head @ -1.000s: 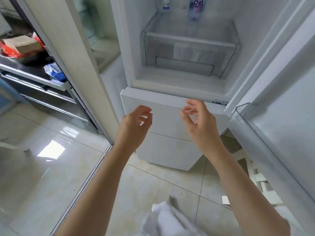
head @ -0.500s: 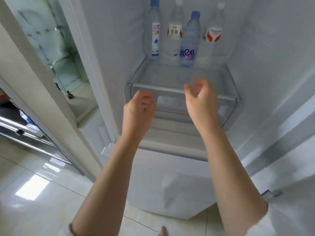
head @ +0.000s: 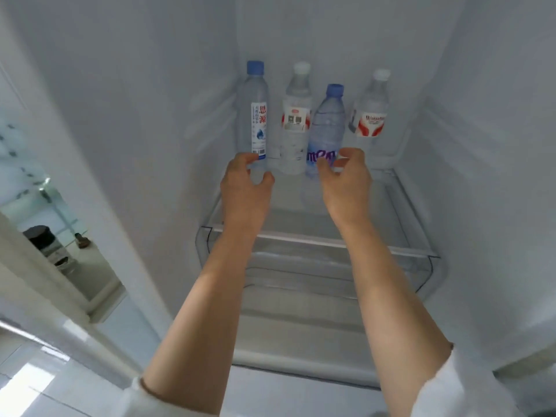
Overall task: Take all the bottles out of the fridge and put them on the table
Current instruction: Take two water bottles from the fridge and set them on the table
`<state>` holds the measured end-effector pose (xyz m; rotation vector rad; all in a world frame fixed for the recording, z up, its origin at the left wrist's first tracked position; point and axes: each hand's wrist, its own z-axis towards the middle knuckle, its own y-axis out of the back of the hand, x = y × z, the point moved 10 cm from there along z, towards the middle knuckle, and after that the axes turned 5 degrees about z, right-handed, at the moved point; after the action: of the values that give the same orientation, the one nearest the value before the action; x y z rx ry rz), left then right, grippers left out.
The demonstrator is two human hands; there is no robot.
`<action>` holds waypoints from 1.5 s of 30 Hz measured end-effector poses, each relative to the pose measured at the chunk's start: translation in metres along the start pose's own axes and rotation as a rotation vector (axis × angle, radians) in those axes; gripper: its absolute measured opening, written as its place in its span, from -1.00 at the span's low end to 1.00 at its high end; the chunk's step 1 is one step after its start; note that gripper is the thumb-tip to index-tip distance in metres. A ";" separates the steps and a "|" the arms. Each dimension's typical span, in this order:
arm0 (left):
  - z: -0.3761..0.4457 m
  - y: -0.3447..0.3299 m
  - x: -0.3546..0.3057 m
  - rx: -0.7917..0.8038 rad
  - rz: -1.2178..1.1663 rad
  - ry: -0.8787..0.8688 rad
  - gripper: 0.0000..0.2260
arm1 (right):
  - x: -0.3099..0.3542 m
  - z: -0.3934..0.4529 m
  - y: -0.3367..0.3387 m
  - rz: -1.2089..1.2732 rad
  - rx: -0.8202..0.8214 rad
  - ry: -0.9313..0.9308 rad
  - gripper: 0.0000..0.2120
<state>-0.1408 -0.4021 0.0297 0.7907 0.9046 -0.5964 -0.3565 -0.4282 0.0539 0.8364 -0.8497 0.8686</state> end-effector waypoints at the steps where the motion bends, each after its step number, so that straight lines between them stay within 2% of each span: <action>1: 0.011 -0.003 0.000 -0.010 -0.005 -0.014 -0.66 | -0.003 0.008 -0.005 0.001 0.005 -0.009 -0.66; 9: 0.088 -0.037 0.021 -0.043 0.000 0.054 -0.46 | -0.033 0.068 -0.037 -0.016 0.001 -0.095 -0.52; 15: 0.120 -0.066 0.040 -0.018 -0.081 0.109 -0.35 | -0.053 0.088 -0.056 0.052 -0.004 -0.147 -0.36; 21: 0.141 -0.081 0.050 -0.025 -0.114 0.143 -0.32 | -0.055 0.099 -0.063 0.116 0.008 -0.097 -0.41; 25: 0.147 -0.082 0.056 -0.044 -0.068 0.160 -0.40 | -0.053 0.100 -0.061 0.136 0.022 -0.092 -0.44; 30: 0.140 -0.073 0.057 -0.123 -0.009 0.158 -0.40 | -0.052 0.096 -0.056 0.168 -0.011 -0.097 -0.39; 38: 0.093 -0.045 0.037 -0.121 0.022 0.149 -0.39 | -0.054 0.065 -0.024 0.232 -0.144 -0.136 -0.44; 45: 0.034 -0.005 0.008 -0.131 0.011 0.130 -0.38 | -0.009 0.020 0.017 0.263 -0.155 -0.019 -0.34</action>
<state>-0.1257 -0.4334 0.0343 0.7223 1.0473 -0.4748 -0.3804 -0.4420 0.0587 0.6062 -1.0460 1.0113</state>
